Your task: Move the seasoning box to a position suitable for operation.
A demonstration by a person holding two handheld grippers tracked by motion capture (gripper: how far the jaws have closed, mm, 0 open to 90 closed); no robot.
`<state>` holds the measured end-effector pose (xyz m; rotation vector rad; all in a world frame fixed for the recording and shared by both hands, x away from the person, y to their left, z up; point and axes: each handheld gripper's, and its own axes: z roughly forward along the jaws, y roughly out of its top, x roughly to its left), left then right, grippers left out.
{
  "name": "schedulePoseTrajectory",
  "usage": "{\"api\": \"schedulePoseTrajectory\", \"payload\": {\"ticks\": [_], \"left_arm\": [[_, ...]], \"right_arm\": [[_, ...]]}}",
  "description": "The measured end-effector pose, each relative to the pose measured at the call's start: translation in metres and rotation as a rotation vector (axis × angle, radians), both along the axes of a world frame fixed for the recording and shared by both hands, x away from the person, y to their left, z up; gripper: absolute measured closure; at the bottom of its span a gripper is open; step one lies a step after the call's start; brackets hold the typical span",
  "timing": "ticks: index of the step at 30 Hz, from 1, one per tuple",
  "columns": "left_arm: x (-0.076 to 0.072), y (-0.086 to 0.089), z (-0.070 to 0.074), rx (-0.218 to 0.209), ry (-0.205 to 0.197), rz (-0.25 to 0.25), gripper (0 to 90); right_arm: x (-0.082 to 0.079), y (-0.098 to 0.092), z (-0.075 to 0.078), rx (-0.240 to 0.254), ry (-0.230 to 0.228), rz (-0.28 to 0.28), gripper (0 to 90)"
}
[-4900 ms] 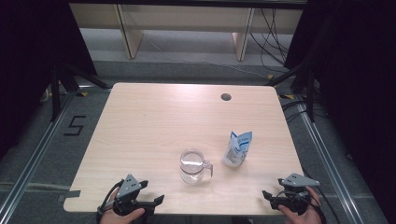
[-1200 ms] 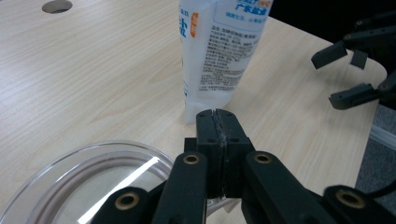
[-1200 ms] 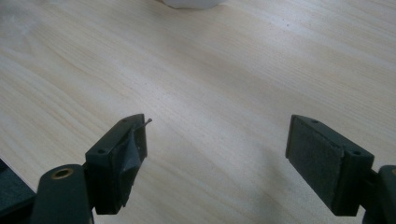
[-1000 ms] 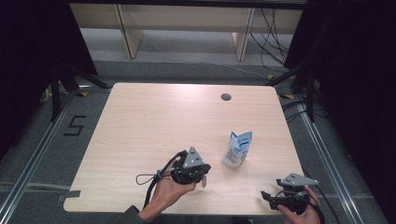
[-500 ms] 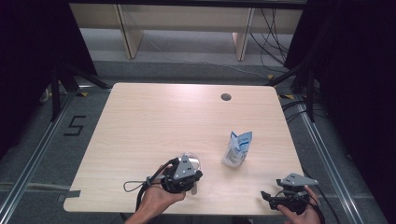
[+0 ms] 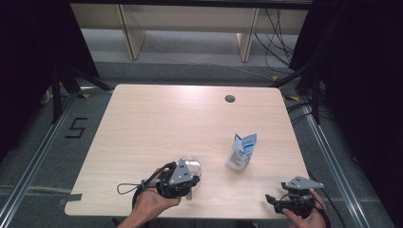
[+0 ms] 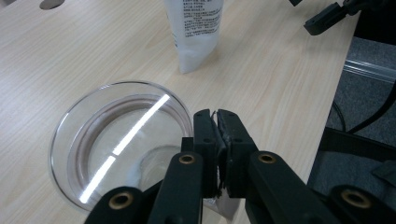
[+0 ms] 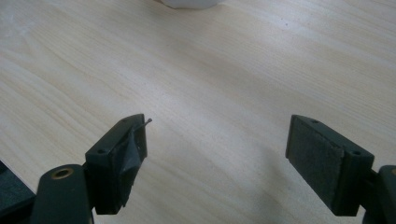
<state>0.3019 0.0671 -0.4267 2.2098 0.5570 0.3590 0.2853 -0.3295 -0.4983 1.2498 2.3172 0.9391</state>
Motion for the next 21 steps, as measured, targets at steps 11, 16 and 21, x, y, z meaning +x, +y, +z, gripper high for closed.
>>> {"api": "schedulePoseTrajectory", "payload": {"ticks": [11,16,21], "left_arm": [[0.007,0.011,-0.005,0.015,0.021,-0.009,85.5],[0.008,0.019,-0.007,0.006,0.010,-0.005,84.7],[0.006,0.025,-0.008,0.004,0.009,0.004,83.1]], "right_arm": [[0.000,0.000,0.000,0.000,0.000,0.000,21.4],[0.000,0.000,0.000,0.007,0.008,-0.003,21.4],[0.000,0.000,0.000,-0.003,0.000,-0.001,21.4]]}}
